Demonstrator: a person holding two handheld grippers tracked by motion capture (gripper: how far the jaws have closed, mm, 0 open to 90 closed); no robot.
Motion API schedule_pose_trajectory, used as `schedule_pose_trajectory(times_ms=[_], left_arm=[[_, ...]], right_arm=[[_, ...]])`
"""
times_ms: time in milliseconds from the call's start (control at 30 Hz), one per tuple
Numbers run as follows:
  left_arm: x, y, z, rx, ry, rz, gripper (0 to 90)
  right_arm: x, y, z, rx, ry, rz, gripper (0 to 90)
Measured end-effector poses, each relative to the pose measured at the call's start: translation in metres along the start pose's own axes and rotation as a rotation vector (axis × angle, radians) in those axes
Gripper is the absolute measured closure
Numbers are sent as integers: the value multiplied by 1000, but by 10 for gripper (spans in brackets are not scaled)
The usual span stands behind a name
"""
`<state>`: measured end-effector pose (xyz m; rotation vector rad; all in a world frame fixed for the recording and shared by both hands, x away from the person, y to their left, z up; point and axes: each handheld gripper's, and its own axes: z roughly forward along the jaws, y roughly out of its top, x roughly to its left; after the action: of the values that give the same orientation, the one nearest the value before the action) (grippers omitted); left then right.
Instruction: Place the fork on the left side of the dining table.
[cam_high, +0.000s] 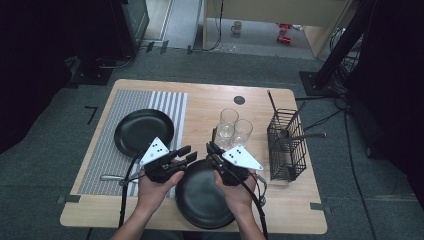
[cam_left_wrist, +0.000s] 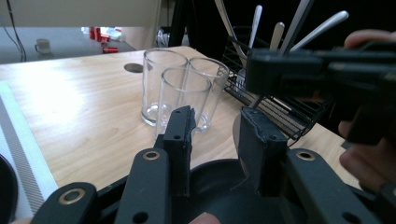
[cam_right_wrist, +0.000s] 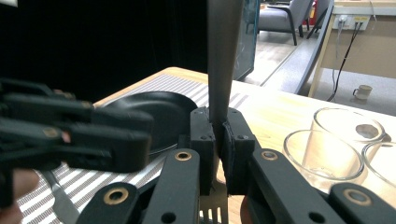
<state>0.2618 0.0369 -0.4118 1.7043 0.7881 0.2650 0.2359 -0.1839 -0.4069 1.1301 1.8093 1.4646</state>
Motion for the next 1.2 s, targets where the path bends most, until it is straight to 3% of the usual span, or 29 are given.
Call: schedule_pose_trajectory(times_ms=[667,1200], left_arm=[[-12,33,-5,-37,-10,48,550],[-26,45,3,-43,-37,91,567]], right_arm=[[3,-12,5,35,13,3,853],[15,-17,8,50,42,-16,853]])
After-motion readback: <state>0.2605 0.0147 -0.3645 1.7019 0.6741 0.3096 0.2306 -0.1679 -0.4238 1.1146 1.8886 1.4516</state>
